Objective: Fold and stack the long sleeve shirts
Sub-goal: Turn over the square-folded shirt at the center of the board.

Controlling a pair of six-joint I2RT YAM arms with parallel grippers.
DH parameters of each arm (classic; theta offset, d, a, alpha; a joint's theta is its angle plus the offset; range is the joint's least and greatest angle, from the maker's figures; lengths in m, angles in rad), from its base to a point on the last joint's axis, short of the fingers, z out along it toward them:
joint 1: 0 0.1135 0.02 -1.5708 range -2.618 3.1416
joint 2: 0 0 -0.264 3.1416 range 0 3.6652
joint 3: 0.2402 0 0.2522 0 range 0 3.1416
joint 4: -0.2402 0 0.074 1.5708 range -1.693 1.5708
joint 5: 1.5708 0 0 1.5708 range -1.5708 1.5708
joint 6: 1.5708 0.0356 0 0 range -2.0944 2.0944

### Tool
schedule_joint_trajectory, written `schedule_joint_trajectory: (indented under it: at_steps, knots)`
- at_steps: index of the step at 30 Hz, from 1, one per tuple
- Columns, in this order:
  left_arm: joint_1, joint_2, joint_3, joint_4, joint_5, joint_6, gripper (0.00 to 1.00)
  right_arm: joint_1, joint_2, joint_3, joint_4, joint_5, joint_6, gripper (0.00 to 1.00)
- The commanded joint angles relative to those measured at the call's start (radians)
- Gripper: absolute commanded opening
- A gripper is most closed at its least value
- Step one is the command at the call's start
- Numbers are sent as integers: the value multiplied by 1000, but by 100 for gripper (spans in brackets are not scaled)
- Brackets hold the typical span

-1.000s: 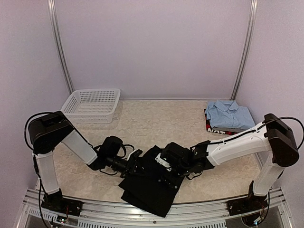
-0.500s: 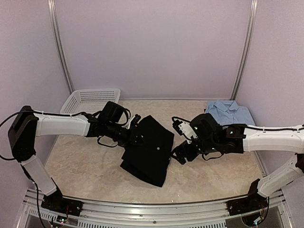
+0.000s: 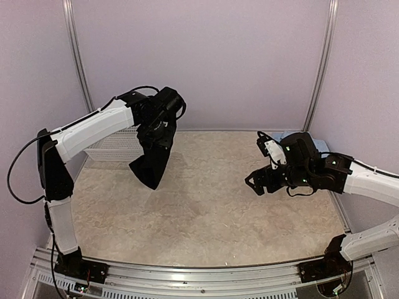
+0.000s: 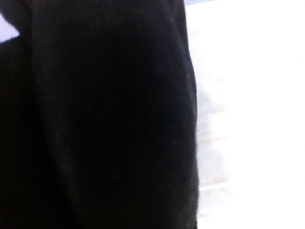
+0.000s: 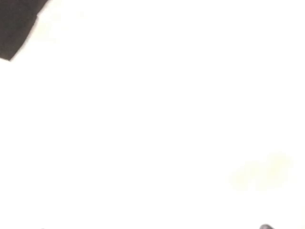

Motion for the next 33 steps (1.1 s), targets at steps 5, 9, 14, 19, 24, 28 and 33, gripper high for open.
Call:
schedule_joint_trajectory:
  at_steps: [5, 9, 14, 19, 24, 28, 33]
  knots:
    - [-56, 270, 191, -311, -385, -15, 0, -24, 10, -19, -26, 13, 17, 92]
    - [-99, 344, 229, -283, -313, -21, 0, -29, 18, -33, -21, 10, 23, 93]
    - [-183, 446, 277, -260, -239, -57, 1, -38, 21, -47, -14, 1, 26, 92]
    - [-263, 550, 350, -252, -170, -79, 7, -47, 14, -52, -24, 10, 28, 93]
    - [-328, 581, 333, -196, -93, -78, 16, -67, -10, -48, -52, 21, 36, 93]
    - [-384, 560, 273, -74, -23, -11, 28, -88, -33, -47, -86, 49, 45, 93]
    - [-420, 456, 147, 75, 19, 29, 61, -126, -59, -48, -132, 103, 74, 94]
